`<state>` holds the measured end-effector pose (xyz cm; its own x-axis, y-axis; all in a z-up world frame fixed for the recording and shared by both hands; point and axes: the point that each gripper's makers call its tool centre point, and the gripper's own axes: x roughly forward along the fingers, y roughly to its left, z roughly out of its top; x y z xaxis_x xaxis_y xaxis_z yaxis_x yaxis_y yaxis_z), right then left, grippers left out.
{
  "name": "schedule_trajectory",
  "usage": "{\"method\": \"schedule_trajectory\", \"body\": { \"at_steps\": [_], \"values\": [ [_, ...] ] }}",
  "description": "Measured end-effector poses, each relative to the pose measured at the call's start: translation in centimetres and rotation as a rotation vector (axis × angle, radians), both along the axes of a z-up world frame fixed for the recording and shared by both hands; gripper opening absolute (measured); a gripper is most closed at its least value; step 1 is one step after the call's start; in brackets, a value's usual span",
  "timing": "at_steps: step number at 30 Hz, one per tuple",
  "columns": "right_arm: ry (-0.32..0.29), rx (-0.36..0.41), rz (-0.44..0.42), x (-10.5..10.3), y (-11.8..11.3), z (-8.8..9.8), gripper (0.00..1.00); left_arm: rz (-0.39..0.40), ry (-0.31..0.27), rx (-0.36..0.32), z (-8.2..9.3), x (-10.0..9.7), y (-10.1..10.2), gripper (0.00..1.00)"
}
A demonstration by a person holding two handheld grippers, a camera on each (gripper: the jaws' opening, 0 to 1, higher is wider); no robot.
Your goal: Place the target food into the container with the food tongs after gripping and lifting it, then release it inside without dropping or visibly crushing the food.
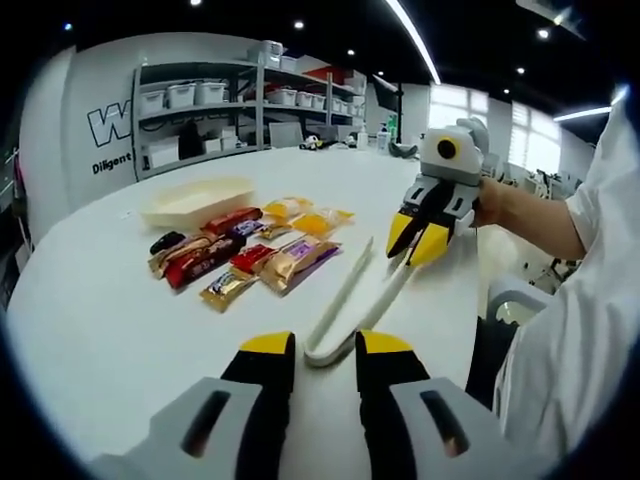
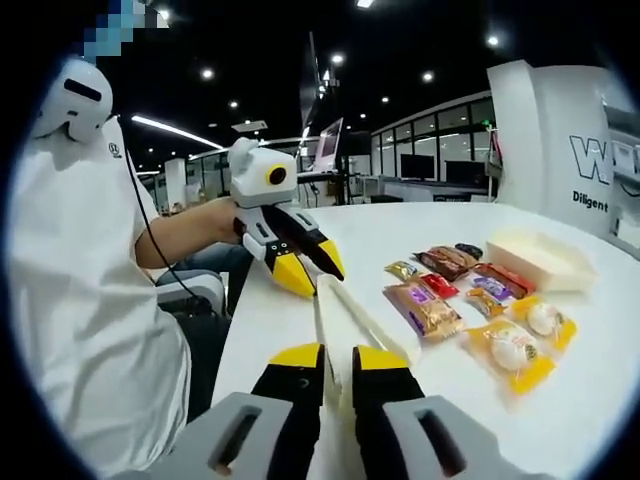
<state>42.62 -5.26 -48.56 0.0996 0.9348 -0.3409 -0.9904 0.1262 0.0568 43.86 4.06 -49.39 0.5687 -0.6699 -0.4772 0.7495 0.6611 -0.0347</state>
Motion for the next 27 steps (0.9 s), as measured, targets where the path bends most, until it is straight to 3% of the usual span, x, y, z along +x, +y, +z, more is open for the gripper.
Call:
{"method": "schedule_trajectory", "body": {
  "at_steps": [20,27],
  "values": [
    [-0.018,0.0,-0.019,0.4,-0.7,0.6,0.13,0.002,0.005,-0.01,-0.3,-0.3,-0.1,0.24],
    [-0.03,-0.074,0.044,-0.5,-0.6,-0.6,0.1,0.004,0.005,-0.008,-0.3,-0.2,0.0,0.23]
  ]
}}
